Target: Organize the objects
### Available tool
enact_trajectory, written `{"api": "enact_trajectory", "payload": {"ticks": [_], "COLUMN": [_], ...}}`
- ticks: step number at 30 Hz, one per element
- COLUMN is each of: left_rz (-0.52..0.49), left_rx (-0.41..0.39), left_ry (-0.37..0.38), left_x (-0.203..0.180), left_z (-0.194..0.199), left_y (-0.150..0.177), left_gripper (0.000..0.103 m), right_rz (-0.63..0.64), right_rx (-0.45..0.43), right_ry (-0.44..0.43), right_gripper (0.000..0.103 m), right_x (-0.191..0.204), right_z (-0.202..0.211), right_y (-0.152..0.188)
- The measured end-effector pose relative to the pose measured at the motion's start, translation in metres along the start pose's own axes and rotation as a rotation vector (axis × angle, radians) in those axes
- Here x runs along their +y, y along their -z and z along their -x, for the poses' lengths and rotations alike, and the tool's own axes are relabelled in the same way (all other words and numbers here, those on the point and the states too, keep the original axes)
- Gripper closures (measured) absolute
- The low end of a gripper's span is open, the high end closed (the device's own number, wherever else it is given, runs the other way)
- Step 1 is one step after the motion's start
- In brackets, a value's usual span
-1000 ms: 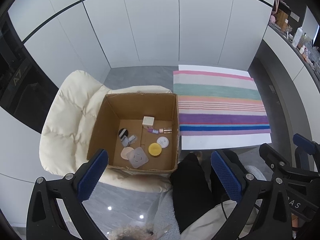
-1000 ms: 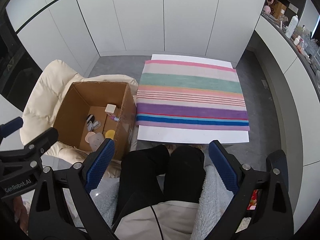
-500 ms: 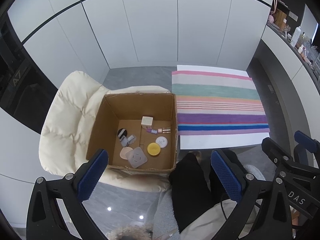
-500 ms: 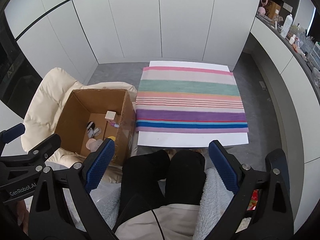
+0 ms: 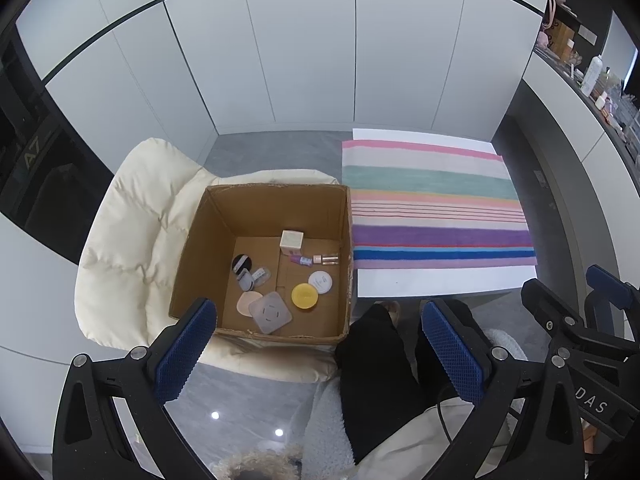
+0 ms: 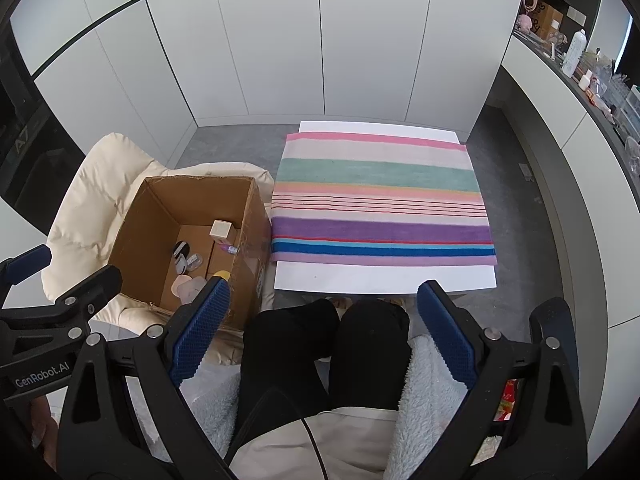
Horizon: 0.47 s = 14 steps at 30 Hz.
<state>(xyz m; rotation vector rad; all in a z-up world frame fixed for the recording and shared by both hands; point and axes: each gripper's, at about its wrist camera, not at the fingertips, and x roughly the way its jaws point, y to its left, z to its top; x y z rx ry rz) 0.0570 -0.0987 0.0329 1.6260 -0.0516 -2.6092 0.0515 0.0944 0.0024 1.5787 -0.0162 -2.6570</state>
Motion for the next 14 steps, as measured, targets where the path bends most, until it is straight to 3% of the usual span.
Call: {"api": "enact_trajectory", "payload": {"ticks": [14], "left_rz": [-0.001], "left_rx": [-0.002], "left_ry": [0.005], "left_x": [0.0008], "left_z": [-0.0008], "left_y": [0.0012], "left_gripper": [0.0], "right_rz": [0.003], "right_rx": [0.005], "right_ry": [-0.013], "right_gripper": [0.007], "right_x": [-0.0023], "right_z": [0.0], "right_y": [-0.002]}}
